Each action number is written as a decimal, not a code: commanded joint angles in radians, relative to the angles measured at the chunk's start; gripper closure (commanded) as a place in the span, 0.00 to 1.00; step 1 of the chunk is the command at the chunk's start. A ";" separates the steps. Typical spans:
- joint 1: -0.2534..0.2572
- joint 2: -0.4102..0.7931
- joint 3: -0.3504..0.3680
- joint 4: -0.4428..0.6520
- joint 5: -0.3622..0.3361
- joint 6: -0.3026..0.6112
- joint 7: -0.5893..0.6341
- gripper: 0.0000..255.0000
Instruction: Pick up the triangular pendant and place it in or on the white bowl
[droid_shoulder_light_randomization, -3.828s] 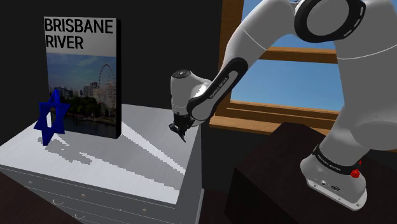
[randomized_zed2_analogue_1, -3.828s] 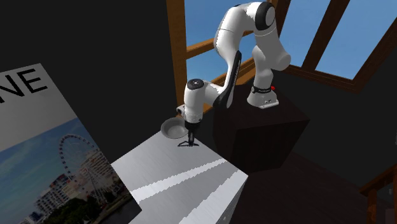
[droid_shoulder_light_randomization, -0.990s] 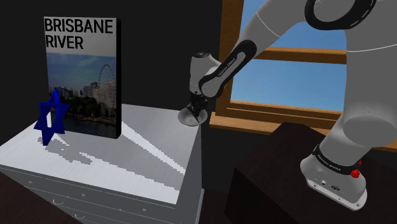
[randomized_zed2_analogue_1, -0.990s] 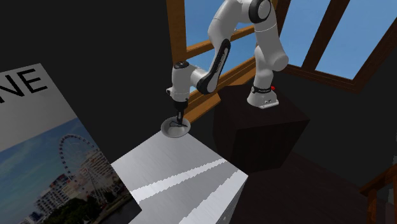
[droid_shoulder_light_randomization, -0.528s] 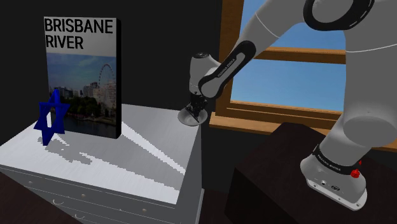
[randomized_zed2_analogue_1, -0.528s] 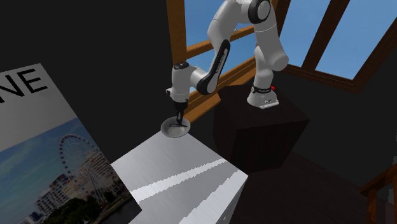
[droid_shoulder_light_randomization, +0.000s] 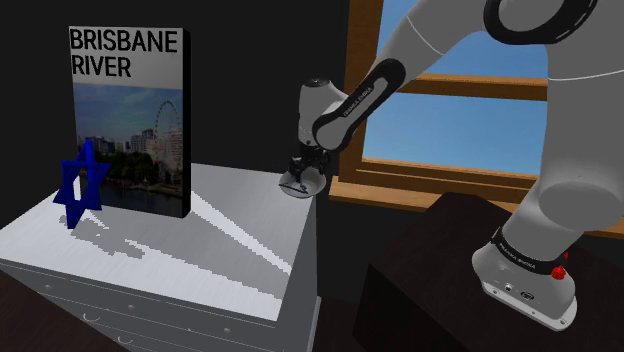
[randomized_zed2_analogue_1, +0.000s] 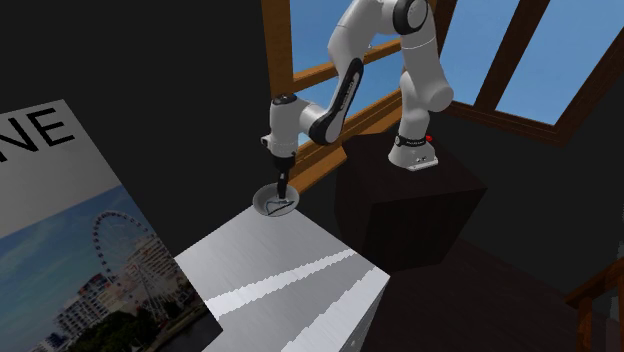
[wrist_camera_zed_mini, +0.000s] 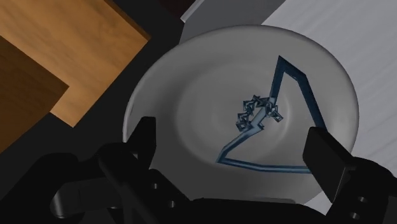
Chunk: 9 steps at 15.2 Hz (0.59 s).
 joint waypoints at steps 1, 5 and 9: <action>-0.013 -0.053 0.016 -0.012 0.022 -0.040 -0.015 0.00; -0.018 -0.076 0.022 -0.014 0.033 -0.059 -0.022 0.00; -0.018 -0.076 0.022 -0.014 0.033 -0.059 -0.022 0.00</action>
